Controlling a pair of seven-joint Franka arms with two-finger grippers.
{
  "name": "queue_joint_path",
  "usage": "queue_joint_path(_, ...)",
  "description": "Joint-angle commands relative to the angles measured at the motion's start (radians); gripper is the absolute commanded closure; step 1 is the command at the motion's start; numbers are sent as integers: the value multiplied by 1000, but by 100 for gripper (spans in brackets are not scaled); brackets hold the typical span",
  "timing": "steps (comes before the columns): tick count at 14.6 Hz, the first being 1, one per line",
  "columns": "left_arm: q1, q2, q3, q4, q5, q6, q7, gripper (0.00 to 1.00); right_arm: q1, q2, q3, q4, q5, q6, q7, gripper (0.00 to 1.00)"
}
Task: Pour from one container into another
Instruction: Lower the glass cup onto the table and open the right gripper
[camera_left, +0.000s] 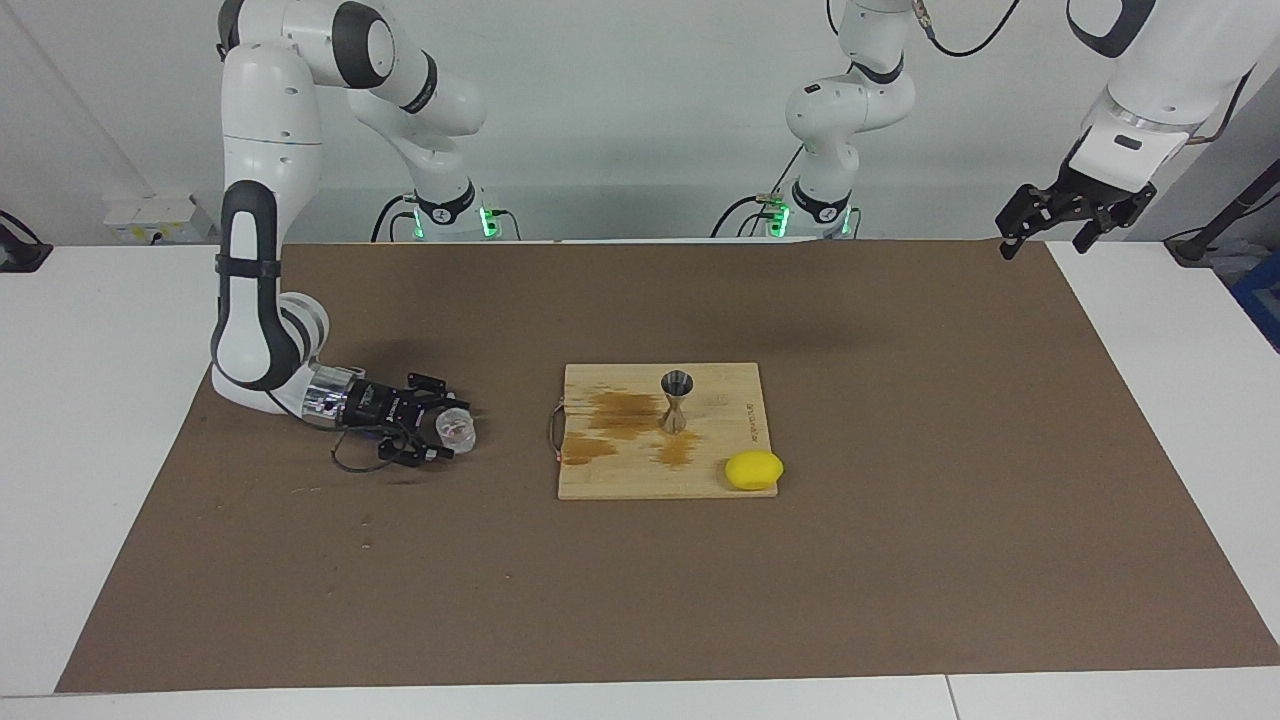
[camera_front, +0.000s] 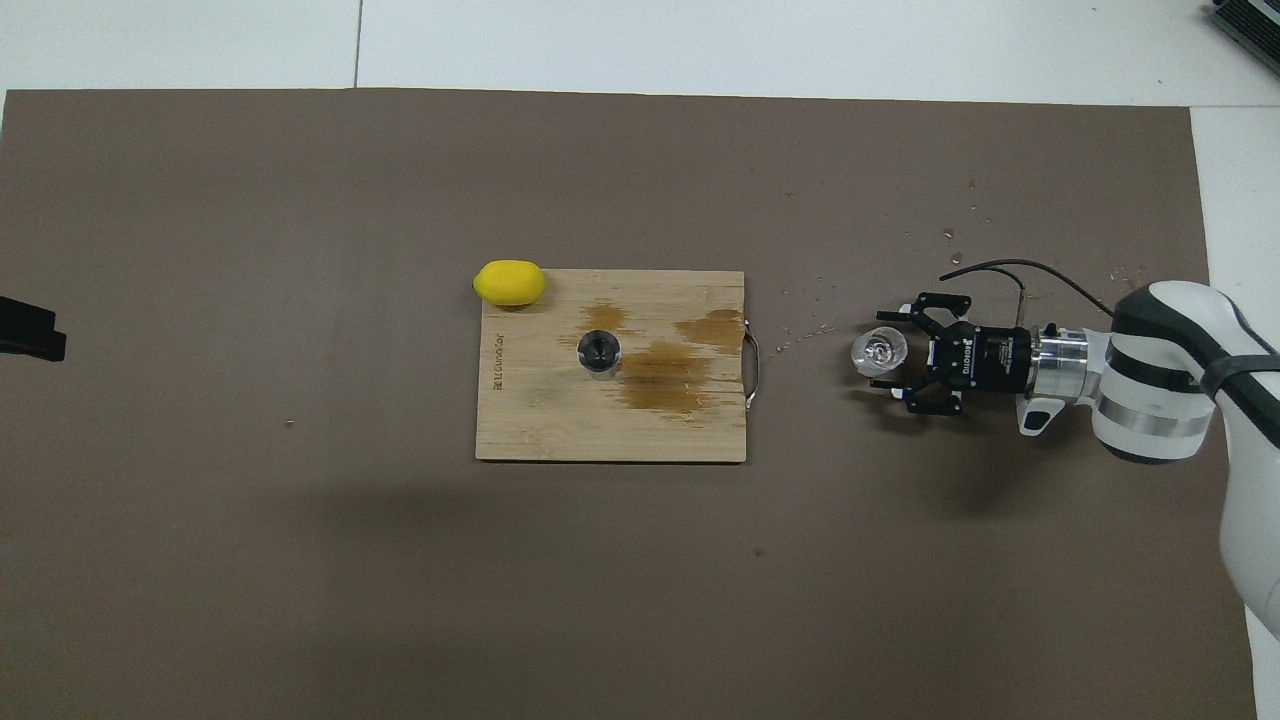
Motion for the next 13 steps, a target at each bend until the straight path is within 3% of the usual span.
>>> queue_joint_path(1,16,-4,-13,-5,-6,11,-12,0,-1,-70,8,2,-29,-1,32,2)
queue_joint_path(7,14,-5,-13,-5,-6,11,-12,0,45,-272,5,2,-221,82,115,0)
queue_joint_path(13,14,-5,-13,-5,-6,11,-12,0,96,-387,0,9,-498,172,114,0)
